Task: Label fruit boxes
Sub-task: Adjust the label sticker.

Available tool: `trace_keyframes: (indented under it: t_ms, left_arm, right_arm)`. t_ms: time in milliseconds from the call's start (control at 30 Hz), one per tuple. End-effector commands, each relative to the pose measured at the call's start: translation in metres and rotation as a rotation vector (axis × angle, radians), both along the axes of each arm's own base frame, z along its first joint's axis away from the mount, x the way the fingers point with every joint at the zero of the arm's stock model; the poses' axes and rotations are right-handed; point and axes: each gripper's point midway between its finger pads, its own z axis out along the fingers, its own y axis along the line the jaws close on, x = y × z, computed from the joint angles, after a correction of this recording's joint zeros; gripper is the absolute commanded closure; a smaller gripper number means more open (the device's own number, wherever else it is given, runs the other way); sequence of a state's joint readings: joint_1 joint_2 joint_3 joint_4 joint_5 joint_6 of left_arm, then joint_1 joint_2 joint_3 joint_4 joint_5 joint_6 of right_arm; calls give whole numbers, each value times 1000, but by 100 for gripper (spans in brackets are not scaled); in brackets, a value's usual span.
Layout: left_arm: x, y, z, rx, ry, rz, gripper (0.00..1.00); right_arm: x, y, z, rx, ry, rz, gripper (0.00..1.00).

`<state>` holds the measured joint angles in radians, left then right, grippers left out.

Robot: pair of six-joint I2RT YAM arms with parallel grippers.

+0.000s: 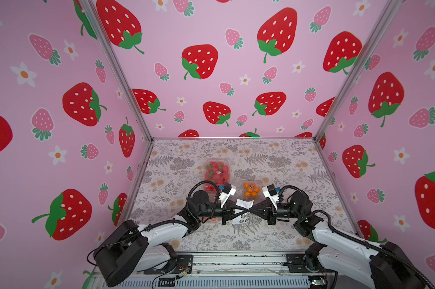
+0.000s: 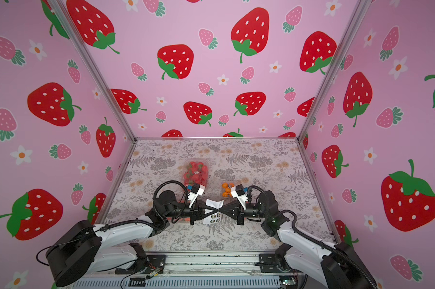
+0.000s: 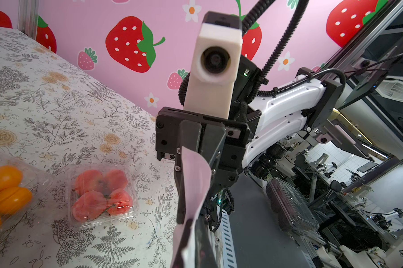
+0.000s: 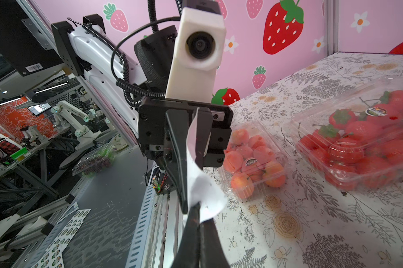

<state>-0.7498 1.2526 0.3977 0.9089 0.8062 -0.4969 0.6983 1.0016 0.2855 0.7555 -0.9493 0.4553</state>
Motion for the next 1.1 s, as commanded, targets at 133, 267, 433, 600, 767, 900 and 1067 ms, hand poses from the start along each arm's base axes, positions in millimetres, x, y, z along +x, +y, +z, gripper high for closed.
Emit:
trace_keyframes:
  t_ms: [133, 267, 433, 600, 767, 900, 1067]
  left_arm:
    - [6, 8, 7, -27, -39, 50, 100]
    - [6, 12, 8, -21, -46, 67, 100]
    - [5, 12, 9, -20, -46, 67, 100]
    - [6, 12, 9, -16, -44, 71, 100]
    - [0, 11, 12, -28, -50, 36, 100]
    - [0, 12, 10, -20, -50, 48, 100]
    - [2, 6, 10, -26, -38, 29, 100]
  right_arm:
    - [-21, -1, 13, 49, -44, 97, 100]
    - [-21, -2, 13, 48, -50, 92, 100]
    - [-21, -1, 12, 45, -44, 97, 100]
    - [-20, 0, 13, 46, -45, 99, 100]
    - [-15, -1, 11, 34, -44, 57, 100]
    - [-4, -6, 8, 19, -45, -12, 100]
    - [-7, 0, 11, 27, -22, 45, 100]
